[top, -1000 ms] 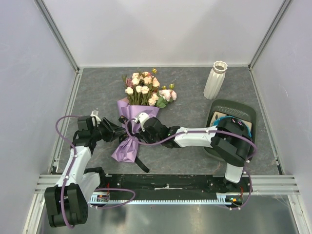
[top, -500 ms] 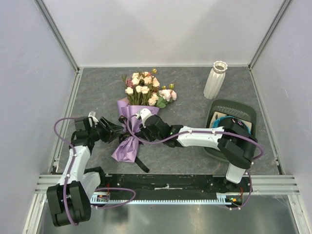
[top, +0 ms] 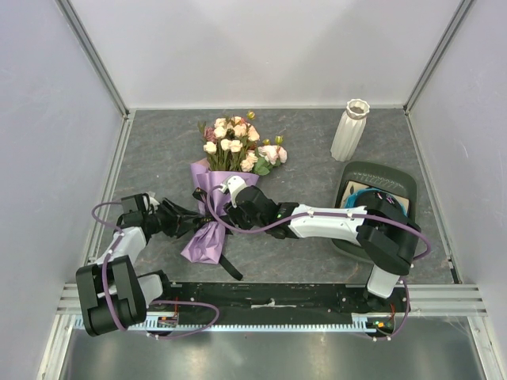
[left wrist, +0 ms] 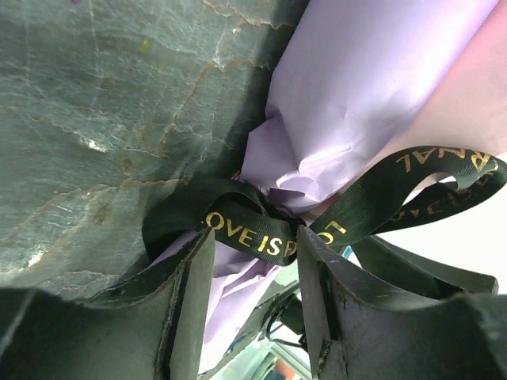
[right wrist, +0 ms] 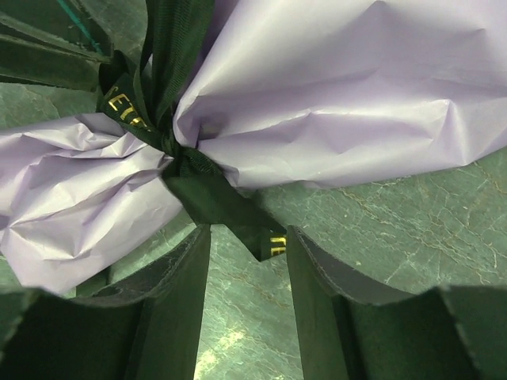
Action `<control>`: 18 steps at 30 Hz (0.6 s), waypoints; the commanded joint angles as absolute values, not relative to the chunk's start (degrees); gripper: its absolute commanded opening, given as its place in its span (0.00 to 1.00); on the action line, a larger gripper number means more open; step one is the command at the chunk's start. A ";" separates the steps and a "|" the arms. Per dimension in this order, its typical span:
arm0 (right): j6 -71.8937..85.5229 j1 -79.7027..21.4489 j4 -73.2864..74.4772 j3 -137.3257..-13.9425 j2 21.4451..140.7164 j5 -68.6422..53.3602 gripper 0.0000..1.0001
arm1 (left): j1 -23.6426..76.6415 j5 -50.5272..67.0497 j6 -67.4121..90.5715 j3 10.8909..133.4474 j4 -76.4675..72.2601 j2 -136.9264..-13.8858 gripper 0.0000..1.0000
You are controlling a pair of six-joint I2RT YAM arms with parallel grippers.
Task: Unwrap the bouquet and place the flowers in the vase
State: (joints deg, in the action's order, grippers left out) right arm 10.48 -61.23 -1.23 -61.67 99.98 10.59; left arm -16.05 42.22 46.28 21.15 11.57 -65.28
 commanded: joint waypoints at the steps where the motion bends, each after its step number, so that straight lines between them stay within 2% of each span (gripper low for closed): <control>1: 11.60 -61.26 -2.81 -62.76 97.38 8.88 0.51 | -16.26 37.64 46.59 20.74 8.70 -64.69 0.54; 3: 11.69 -61.35 -2.99 -62.40 97.38 9.05 0.51 | -16.26 35.61 45.10 20.92 9.75 -63.90 0.56; 9: 11.43 -61.35 -3.60 -62.14 97.65 9.58 0.52 | -13.19 26.65 44.73 21.09 13.01 -60.03 0.72; 14: 11.43 -61.35 -4.31 -62.31 98.35 8.97 0.52 | -10.99 24.96 44.65 20.66 11.60 -62.48 0.65; 15: 11.43 -61.26 -4.31 -62.40 98.52 8.88 0.52 | -10.73 24.70 44.82 20.31 11.43 -62.84 0.60; 18: 11.60 -61.26 -4.48 -61.97 98.26 8.96 0.52 | -9.59 24.35 45.88 19.16 9.76 -63.54 0.54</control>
State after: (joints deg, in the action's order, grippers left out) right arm 10.94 -61.28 -2.37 -61.67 99.77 9.67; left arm -10.83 26.96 45.93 20.82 12.01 -62.76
